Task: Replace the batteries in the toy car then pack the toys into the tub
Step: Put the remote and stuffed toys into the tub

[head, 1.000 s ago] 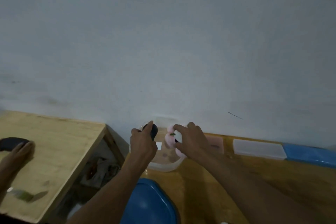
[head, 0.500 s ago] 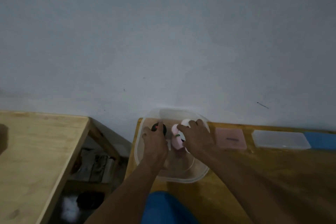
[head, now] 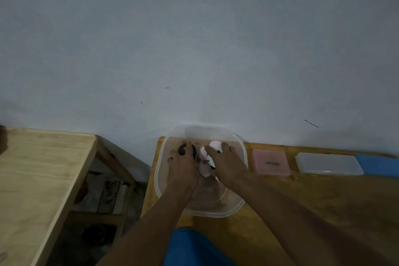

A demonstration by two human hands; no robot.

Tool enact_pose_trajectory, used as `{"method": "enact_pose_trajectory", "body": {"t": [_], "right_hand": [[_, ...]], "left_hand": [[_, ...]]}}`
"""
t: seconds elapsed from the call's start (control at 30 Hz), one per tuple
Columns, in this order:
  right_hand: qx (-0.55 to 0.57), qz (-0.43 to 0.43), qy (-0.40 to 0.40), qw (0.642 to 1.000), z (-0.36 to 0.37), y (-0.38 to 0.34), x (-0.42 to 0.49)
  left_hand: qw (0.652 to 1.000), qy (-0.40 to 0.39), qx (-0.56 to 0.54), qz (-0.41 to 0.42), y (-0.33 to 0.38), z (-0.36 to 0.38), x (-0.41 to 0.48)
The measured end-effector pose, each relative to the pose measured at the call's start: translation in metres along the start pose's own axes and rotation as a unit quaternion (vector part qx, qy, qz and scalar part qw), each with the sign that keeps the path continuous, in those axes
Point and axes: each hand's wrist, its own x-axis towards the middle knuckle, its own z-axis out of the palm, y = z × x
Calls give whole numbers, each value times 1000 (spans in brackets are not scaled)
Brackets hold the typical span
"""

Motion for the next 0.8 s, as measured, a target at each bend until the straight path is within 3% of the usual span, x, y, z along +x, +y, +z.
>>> {"method": "enact_pose_trajectory", "body": {"t": [0.17,0.3,0.47,0.63,0.8], "right_hand": [[63,-29,69,995,-26,1,-33],[55,-26,162,985,-44,22,-81],[60,-18,172,983,-40,61,-165],[80,-18,168,982,-13,97,-255],[45,27,81,995,25,123,-325]], "left_hand": [[993,87,-43,62,7,-12,-27],[981,138,17,133,20,-22,-65],[959,171,91,209,49,-3,-140],[958,147,125,210,74,42,-226],[975,62,115,179,80,92,-299]]}}
